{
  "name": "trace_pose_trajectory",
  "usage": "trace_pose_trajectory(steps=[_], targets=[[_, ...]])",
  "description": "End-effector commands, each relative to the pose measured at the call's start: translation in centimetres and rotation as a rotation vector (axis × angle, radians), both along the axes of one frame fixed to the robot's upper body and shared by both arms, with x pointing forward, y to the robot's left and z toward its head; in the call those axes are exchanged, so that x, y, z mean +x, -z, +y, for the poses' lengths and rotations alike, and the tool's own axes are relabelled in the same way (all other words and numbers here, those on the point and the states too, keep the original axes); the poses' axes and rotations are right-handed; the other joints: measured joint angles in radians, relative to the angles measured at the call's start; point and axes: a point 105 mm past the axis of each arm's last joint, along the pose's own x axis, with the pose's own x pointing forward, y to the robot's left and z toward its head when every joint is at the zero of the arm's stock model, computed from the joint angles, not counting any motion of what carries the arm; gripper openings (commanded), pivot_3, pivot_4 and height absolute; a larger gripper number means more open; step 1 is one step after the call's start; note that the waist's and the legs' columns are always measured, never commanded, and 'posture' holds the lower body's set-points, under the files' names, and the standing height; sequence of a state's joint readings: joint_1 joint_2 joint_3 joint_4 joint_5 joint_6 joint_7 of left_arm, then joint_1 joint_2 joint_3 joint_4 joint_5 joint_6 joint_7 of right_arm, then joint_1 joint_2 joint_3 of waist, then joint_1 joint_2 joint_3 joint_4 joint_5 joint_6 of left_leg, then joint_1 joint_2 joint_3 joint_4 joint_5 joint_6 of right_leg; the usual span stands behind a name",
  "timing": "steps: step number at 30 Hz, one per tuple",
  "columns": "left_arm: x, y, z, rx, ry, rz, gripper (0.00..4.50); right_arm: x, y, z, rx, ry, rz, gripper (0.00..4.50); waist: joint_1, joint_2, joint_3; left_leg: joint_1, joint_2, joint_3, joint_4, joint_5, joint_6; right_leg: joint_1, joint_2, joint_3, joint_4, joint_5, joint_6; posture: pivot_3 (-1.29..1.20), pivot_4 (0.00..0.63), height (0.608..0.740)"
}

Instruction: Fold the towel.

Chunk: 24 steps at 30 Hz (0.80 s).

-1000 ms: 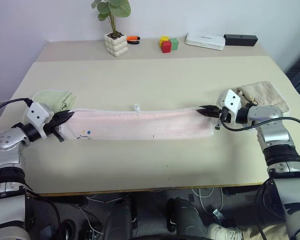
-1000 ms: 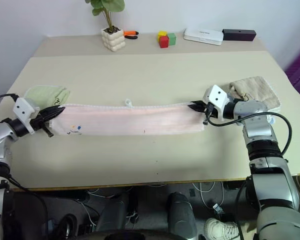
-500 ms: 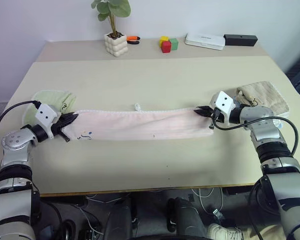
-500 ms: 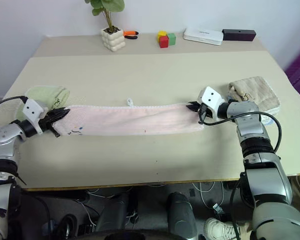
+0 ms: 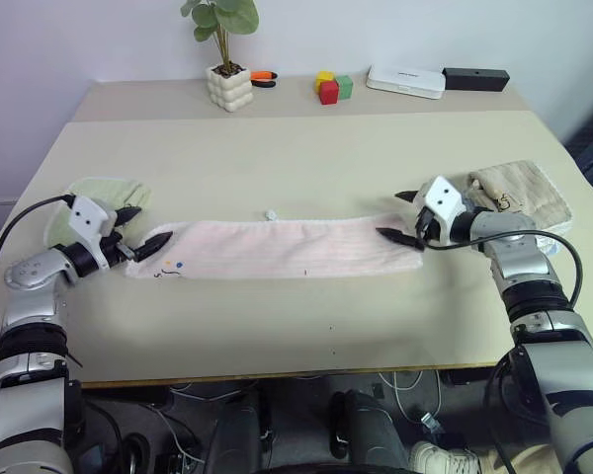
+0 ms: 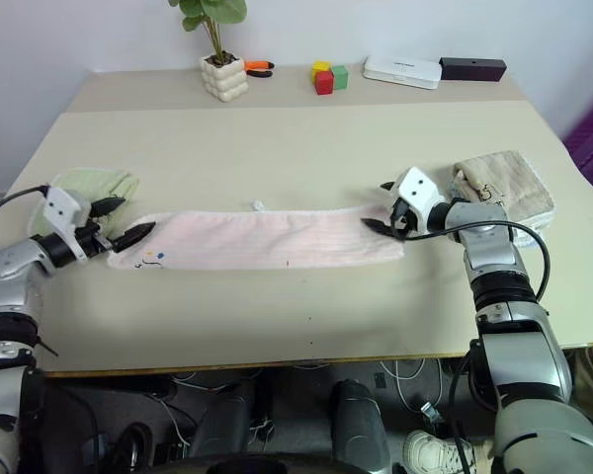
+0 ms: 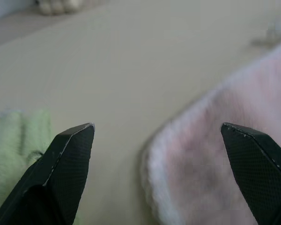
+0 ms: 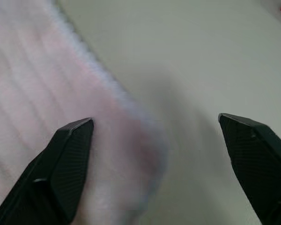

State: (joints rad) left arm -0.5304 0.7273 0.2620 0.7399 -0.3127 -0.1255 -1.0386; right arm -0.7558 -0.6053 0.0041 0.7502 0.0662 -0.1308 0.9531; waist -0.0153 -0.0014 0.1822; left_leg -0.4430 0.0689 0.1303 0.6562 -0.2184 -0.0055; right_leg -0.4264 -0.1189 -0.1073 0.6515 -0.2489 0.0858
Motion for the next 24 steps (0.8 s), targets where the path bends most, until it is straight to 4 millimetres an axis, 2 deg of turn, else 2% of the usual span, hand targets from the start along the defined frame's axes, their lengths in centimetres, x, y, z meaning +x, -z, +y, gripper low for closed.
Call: trace_pose_trajectory(steps=[1,6,7,8,9,11,14,18,19,23,24], targets=[[-0.6,-3.3,0.4,-0.067,-0.015,-0.089,3.12,0.1,-4.1,0.8,0.102,0.014,-0.146,3.64,-0.001,0.0,0.0,0.0,0.0,0.0,0.0,0.0,0.0,0.0,0.0,0.0,0.0,0.0,0.0,0.0,0.15,0.74],[-1.1,-5.6,-0.6,-0.051,-0.005,-0.151,0.48,-0.3,-5.9,2.7,0.206,0.048,-0.214,1.03,-0.002,0.0,0.0,0.0,0.0,0.0,0.0,0.0,0.0,0.0,0.0,0.0,0.0,0.0,0.0,0.0,0.15,0.74],[-1.0,-6.1,-1.1,-0.071,-0.001,-0.163,0.04,-0.3,-6.3,3.3,0.253,0.053,-0.217,0.54,-0.001,0.0,0.0,0.0,0.0,0.0,0.0,0.0,0.0,0.0,0.0,0.0,0.0,0.0,0.0,0.0,0.15,0.74],[-0.6,-6.9,-1.8,-0.114,-0.006,-0.18,0.0,-0.4,-6.7,4.3,0.34,0.065,-0.206,0.05,0.0,0.0,0.0,0.0,0.0,0.0,0.0,0.0,0.0,0.0,0.0,0.0,0.001,0.0,0.0,0.0,0.15,0.74],[-0.4,-7.4,-2.5,-0.154,-0.007,-0.191,0.0,-0.5,-6.9,5.3,0.411,0.071,-0.192,0.05,0.001,0.0,0.0,0.0,0.0,-0.001,0.0,0.0,0.0,0.0,0.0,0.0,0.001,0.0,0.0,0.0,0.15,0.74],[0.1,-7.7,-5.7,-0.219,0.017,-0.211,0.0,-1.3,-5.7,8.6,0.53,0.071,-0.123,0.05,0.005,0.0,-0.001,0.0,0.0,-0.001,0.001,0.0,0.0,0.001,0.0,0.0,0.001,0.0,0.0,0.0,0.15,0.74],[0.0,-6.9,-8.9,-0.281,0.041,-0.191,0.0,-2.0,-3.6,10.7,0.567,0.12,-0.04,0.05,0.005,0.0,-0.001,-0.001,0.0,-0.002,0.003,0.0,0.0,0.002,0.0,0.0,0.001,0.0,0.0,0.0,0.15,0.74],[-0.1,-3.6,-12.2,-0.384,0.042,-0.096,0.0,-2.0,-0.1,10.8,0.603,0.247,0.083,0.05,0.004,-0.001,-0.001,-0.002,0.0,-0.002,0.006,-0.001,0.002,0.002,0.0,0.0,0.001,0.001,0.001,0.0,0.15,0.74],[0.0,-2.7,-12.7,-0.399,0.028,-0.075,0.0,-2.0,0.7,10.7,0.554,0.268,0.079,0.05,0.003,-0.001,-0.001,-0.001,0.0,-0.002,0.006,-0.002,0.003,0.003,0.0,0.0,0.001,0.001,0.001,0.0,0.15,0.74],[0.3,1.4,-14.2,-0.407,-0.046,0.033,0.0,-1.3,3.0,9.3,0.452,0.399,0.08,0.05,0.001,-0.001,-0.001,-0.001,0.0,-0.003,0.006,-0.004,0.006,0.002,0.0,0.0,0.002,0.001,0.001,0.0,0.15,0.74],[0.4,2.3,-13.9,-0.411,-0.073,0.062,0.0,-1.2,3.3,9.1,0.425,0.412,0.074,0.05,0.001,-0.001,-0.001,-0.001,0.0,-0.003,0.006,-0.004,0.006,0.002,0.0,0.0,0.002,0.001,0.001,0.0,0.15,0.74]])
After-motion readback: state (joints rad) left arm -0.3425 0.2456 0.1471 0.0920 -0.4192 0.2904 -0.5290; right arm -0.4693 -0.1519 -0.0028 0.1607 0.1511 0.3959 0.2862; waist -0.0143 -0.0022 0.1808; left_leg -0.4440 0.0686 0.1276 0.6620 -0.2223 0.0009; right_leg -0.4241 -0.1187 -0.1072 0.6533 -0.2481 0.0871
